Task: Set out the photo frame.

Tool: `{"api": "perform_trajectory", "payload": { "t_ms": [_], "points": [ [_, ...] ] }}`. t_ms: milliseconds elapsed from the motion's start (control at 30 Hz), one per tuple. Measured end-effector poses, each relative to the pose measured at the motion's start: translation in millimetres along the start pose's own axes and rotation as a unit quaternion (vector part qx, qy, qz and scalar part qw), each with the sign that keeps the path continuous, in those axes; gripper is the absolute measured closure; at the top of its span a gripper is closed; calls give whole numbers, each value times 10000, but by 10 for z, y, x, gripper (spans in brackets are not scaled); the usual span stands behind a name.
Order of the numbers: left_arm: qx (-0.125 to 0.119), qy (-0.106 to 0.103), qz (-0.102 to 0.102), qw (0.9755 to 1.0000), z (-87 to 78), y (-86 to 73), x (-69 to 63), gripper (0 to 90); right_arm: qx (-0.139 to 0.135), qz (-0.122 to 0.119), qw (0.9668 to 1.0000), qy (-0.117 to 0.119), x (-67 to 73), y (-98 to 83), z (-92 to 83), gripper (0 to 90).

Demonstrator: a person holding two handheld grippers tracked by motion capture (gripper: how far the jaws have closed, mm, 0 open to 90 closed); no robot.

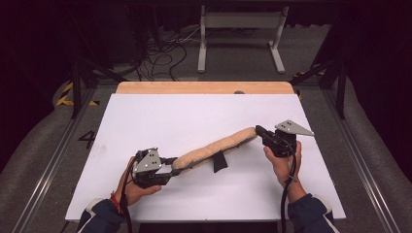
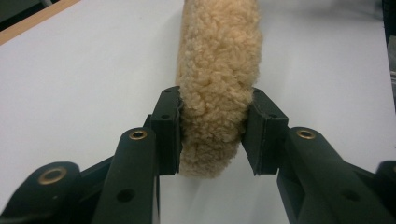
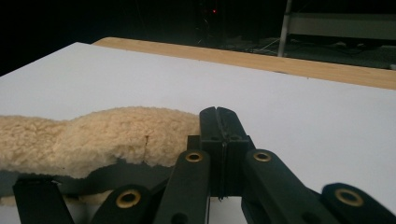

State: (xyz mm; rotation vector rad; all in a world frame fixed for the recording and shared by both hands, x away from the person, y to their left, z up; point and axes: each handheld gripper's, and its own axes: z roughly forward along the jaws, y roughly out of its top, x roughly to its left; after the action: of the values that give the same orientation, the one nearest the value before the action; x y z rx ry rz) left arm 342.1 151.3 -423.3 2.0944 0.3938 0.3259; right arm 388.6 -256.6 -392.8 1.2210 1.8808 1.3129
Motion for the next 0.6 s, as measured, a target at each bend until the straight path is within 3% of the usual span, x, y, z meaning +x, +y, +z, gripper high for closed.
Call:
{"api": "perform_trajectory", "payload": {
  "t_ms": [200,267,467,600],
  "points": [
    [1,-19,-8,10000,0,3,-5,627,39,71,10000,30,-16,55,84,900],
    [8,-36,51,10000,4,6,-16,628,47,-14,10000,-21,-2,58,79,898],
    [50,-28,152,9999,13,20,-56,625,17,-10,10000,92,-20,57,-41,855],
    [39,-34,124,9999,16,21,-69,624,28,-216,9995,236,52,55,-181,863]
  ]
}}
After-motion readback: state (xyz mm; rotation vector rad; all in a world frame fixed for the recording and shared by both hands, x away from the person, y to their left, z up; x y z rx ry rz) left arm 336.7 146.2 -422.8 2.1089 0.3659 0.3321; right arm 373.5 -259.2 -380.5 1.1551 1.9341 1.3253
